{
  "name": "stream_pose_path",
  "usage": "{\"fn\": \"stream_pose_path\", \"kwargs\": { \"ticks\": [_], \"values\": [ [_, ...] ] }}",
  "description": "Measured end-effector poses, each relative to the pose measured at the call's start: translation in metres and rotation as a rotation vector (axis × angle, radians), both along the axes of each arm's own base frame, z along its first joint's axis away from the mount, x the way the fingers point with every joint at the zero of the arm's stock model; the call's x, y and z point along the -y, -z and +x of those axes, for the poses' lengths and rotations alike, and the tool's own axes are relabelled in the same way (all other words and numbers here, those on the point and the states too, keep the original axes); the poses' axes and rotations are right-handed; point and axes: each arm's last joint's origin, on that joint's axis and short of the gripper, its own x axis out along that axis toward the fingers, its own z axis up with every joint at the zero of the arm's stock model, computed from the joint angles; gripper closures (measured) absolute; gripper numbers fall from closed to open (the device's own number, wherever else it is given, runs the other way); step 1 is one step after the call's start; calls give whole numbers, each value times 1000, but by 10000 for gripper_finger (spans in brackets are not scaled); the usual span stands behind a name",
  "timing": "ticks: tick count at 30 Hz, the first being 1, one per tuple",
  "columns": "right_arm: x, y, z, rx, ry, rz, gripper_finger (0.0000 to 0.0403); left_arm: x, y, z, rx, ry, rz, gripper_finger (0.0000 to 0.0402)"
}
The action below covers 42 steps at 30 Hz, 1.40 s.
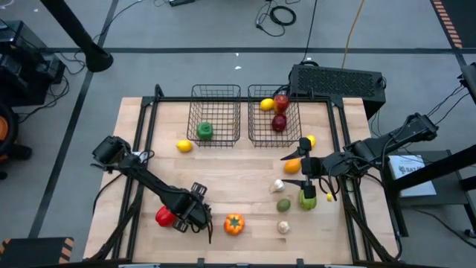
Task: Sort produce into baskets
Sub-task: Put the white garlic into the left wire basket
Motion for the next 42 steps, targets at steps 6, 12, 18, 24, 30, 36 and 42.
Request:
{"fn": "stream_pose_path", "kwargs": {
  "ticks": [6,12,18,24,30,36,42],
  "values": [
    [0,0,0,0,0,0,90,1,-15,3,19,-70,25,176],
    [0,0,0,-1,0,1,90,-1,-23,1,-21,-204,62,175],
    [0,0,0,-3,2,2,90,3,-23,-6,-57,-347,46,160],
    [0,0,0,-3,3,6,90,2,-23,-9,-45,-542,85,102],
    [0,0,0,-4,3,5,90,9,-24,-13,-10,-542,102,85],
    [0,0,0,-4,3,5,90,16,-23,-12,70,-516,97,88],
    [0,0,0,-4,3,6,90,17,-23,-10,83,-523,80,89]
  ]
}}
